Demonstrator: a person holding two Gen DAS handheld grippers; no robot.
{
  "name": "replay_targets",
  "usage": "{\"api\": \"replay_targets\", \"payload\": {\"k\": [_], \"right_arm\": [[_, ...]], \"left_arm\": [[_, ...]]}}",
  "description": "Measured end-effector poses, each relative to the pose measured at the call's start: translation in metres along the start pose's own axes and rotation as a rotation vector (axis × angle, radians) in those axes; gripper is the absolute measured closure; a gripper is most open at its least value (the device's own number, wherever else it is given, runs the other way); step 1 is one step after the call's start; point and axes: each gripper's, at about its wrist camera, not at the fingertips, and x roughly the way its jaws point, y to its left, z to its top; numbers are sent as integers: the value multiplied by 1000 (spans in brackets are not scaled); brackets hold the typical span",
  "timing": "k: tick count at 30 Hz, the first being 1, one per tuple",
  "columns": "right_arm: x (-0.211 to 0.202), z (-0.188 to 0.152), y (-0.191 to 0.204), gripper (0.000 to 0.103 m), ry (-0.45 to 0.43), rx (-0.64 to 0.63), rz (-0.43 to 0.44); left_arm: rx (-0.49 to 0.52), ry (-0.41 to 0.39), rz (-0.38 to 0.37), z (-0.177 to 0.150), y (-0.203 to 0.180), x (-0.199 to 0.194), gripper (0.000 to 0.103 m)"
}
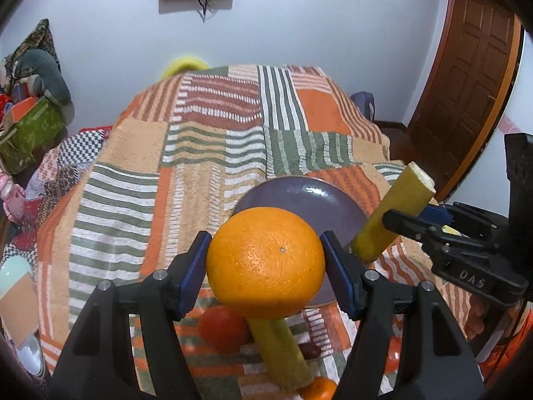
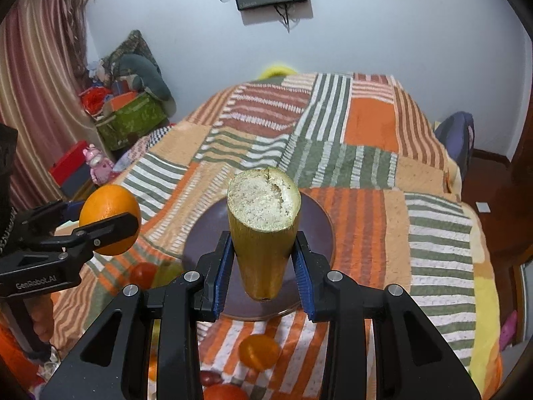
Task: Organize fruits
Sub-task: 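Carry the orange onto the purple plate and release while the right gripper places the corn cob beside it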
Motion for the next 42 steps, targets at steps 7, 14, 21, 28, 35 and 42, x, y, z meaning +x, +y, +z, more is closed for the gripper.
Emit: {"api": "replay_targets", "payload": {"k": [7, 14, 21, 28, 35, 42], "right_arm": [[37, -1, -5, 71, 94, -28, -11], [59, 11, -14, 71, 109, -11, 21], [94, 18, -19, 71, 168, -27, -29], [109, 13, -23, 71, 204, -31, -41], [110, 13, -24, 71, 200, -29, -35], [100, 13, -21, 64, 180, -29, -40]], "left_arm": [[29, 84, 4, 6, 2, 46, 37], [17, 162, 1, 11, 7, 86, 37], [31, 213, -21, 14, 6, 111, 37], [65, 243, -3, 14, 3, 126, 37], [22, 277, -24, 12, 10, 133, 36], [30, 246, -13, 13, 10, 122, 24]]}}
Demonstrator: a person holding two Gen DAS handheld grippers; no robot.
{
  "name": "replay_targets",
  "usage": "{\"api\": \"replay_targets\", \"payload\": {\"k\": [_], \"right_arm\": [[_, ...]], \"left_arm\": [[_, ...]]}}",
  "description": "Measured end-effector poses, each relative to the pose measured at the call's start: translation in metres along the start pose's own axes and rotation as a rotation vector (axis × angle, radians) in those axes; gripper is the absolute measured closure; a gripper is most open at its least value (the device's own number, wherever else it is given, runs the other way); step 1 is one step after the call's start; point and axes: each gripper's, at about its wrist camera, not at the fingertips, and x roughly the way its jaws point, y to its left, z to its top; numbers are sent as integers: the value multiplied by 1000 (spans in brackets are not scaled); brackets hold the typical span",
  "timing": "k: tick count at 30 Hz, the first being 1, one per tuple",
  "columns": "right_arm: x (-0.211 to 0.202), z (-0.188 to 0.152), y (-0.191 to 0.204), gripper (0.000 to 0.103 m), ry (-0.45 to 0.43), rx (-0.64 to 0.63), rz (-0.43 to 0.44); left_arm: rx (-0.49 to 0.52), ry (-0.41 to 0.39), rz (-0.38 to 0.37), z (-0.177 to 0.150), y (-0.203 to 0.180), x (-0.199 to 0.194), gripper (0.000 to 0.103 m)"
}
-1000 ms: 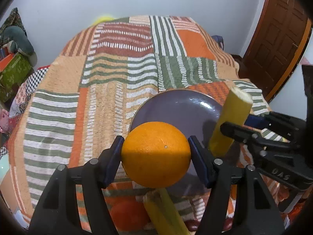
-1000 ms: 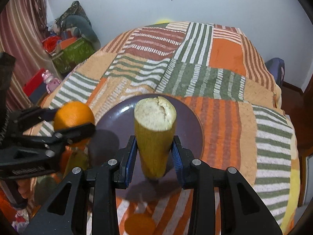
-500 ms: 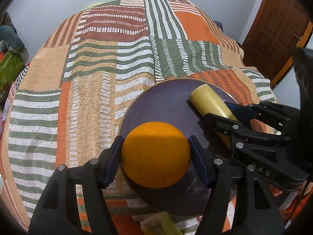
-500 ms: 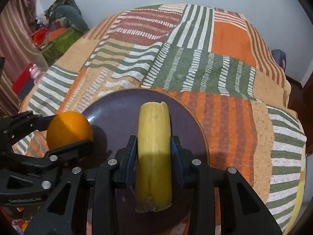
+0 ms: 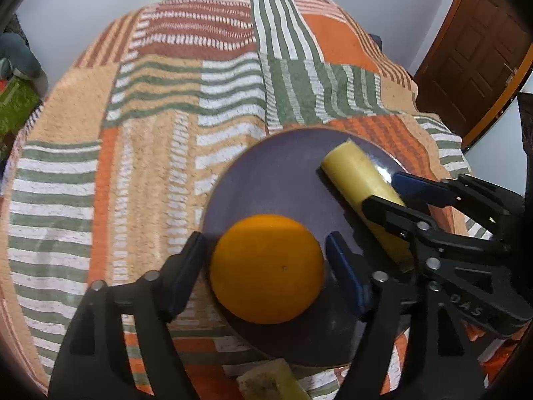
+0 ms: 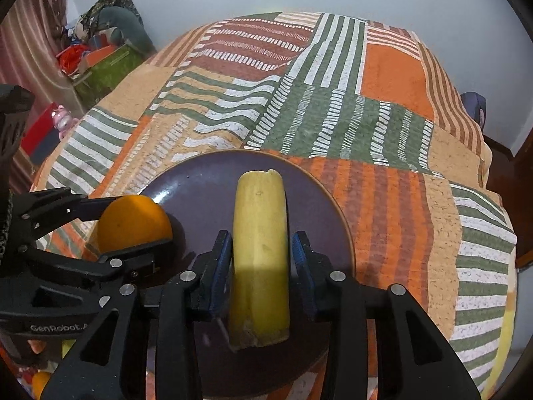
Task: Organize fruits
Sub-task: 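Carry the orange onto the purple plate and release while the right gripper places the corn cob beside it, then grasp the Dole-sticker orange with the left gripper while the right gripper grasps the second corn cob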
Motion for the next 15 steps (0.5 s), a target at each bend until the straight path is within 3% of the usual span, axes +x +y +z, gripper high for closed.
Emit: {"api": "replay_targets", "payload": {"k": [3, 15], "right_arm": [[-11, 0, -2, 60, -23, 15, 3], [-81, -24, 25, 55, -123, -38, -15]], "left_arm": [[3, -28, 11, 0, -2, -10, 15], [-2, -153, 35, -23, -8, -92, 15]]}}
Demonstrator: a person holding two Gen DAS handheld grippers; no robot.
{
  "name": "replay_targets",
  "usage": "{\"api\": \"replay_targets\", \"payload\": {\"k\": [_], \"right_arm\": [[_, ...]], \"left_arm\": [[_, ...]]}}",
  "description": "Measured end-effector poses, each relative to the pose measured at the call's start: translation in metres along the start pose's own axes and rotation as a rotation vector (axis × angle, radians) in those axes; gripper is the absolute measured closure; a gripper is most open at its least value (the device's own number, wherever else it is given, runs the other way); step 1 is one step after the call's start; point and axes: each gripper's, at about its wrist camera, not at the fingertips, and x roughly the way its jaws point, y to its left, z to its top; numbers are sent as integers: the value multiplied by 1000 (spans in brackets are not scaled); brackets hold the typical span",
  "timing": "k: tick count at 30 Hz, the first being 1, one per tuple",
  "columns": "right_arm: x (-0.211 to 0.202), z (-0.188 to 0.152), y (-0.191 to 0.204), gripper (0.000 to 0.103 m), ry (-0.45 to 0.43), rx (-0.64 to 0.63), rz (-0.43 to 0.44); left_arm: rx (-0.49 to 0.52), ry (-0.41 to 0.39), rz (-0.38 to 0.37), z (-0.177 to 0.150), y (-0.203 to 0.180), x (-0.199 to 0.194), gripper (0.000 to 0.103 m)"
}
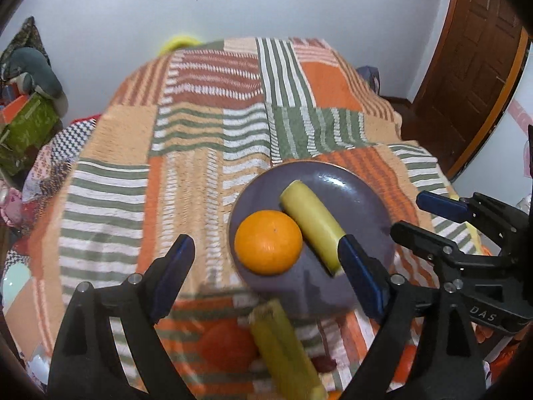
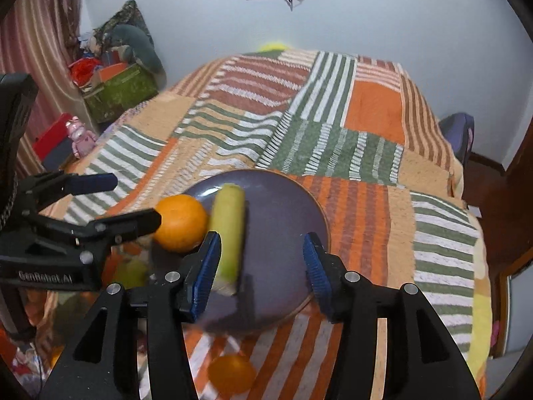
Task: Organize fruits
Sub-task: 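Grasp the Dole-sticker orange with the left gripper while the right gripper grasps the second corn cob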
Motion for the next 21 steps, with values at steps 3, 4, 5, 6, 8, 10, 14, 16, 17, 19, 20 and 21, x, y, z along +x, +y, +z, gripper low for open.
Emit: {"api": "replay_targets", "payload": {"k": [3, 4, 5, 6, 8, 10, 14, 16, 17, 19, 20, 21], "right_arm": [[-19, -7, 8, 54, -27, -2, 4], [-27, -10, 11, 53, -38, -2, 6], [-32, -12, 14, 52, -45, -2, 8], [-38, -15, 17, 50, -52, -2, 11], [-49, -23, 23, 50, -63, 0, 15], [-59, -30, 28, 50, -70, 4, 19], [-72, -45, 36, 50, -73, 15, 30], [-77, -52, 40, 50, -71, 18, 35], [-79, -56, 41, 50, -70, 18, 38], [-80, -61, 41, 49, -65, 20, 40], [-80, -64, 42, 49, -61, 20, 42], [-80, -67, 43, 49, -56, 20, 44]], "left_arm": [[3, -27, 8, -13, -1, -27, 15], [2, -31, 10, -16, -1, -32, 15], [2, -35, 12, -21, -1, -40, 15], [0, -39, 13, -28, -1, -48, 15], [-4, -37, 14, -41, -1, -60, 14], [-5, -32, 12, -52, -2, -67, 14], [1, -8, 19, -81, -7, -76, 14], [-2, 12, 14, -97, -9, -77, 14], [-3, 20, 12, -103, -10, -77, 14], [-5, 44, 13, -117, -14, -74, 14], [-7, 55, 12, -124, -14, -72, 14], [-11, 71, 3, -133, -16, -69, 14]]}}
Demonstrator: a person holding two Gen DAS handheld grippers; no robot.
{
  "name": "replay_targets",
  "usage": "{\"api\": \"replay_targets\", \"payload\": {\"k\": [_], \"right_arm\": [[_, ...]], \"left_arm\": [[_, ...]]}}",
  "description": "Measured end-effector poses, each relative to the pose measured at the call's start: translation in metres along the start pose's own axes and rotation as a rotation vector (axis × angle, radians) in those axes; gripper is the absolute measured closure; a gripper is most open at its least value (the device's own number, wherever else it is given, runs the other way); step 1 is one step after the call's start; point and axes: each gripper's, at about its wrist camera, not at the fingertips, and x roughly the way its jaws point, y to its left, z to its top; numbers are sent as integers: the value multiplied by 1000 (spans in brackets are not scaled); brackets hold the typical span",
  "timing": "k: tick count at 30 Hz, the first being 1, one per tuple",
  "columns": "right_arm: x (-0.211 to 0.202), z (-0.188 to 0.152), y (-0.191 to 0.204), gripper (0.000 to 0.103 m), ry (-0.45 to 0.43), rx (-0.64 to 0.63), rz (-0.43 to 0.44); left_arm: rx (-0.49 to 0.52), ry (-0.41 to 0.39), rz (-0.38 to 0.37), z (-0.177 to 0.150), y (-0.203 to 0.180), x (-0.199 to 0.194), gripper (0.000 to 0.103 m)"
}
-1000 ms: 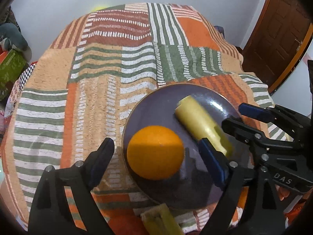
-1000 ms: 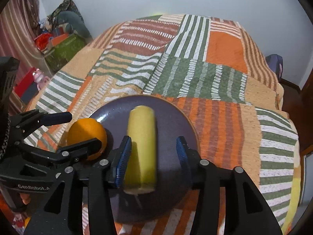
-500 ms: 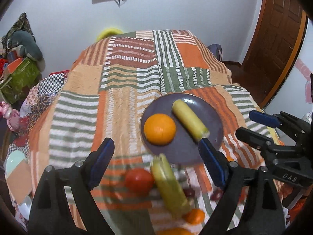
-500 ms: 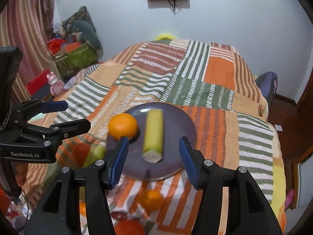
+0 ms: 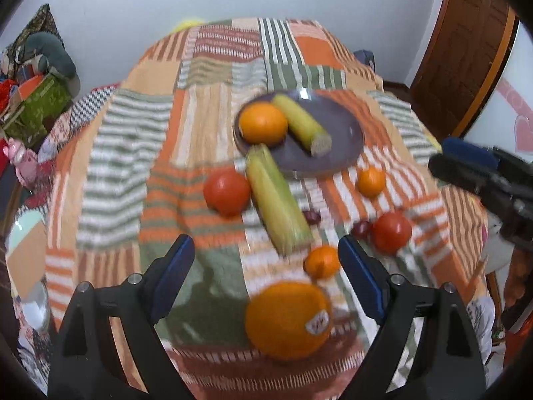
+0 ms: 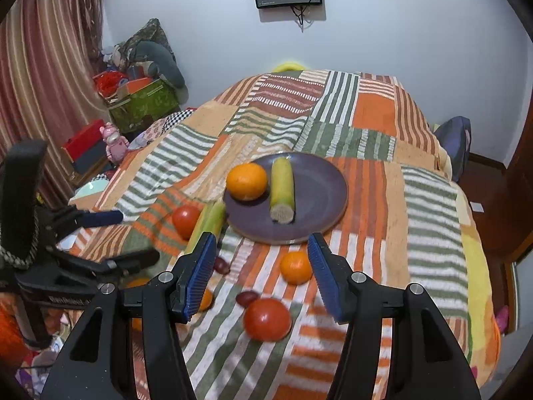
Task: Organize fruits
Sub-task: 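Grasp the Dole-sticker orange with the left gripper while the right gripper grasps the second corn cob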
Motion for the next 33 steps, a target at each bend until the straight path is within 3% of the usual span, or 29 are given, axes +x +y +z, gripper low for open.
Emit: {"api": "replay_targets", "payload": {"k": [6, 11, 15, 20, 33], "right_arm": [[-3, -17, 8, 49, 22, -10, 3], [-1, -25, 12, 49, 38, -9, 8], [5, -26, 17, 49, 57, -9, 13], [17, -26, 25, 49, 82, -19, 29], [83, 0, 60, 49, 182, -69, 99]], "left_arm": [[-16, 83, -32, -34, -4, 17, 15], [-12, 101, -37, -47, -6, 25, 15], [-17, 114, -81, -51, -5, 28, 33], [-41, 102, -101, -51, 3, 22, 34], [-132, 11, -20, -33, 69, 3, 34]]}}
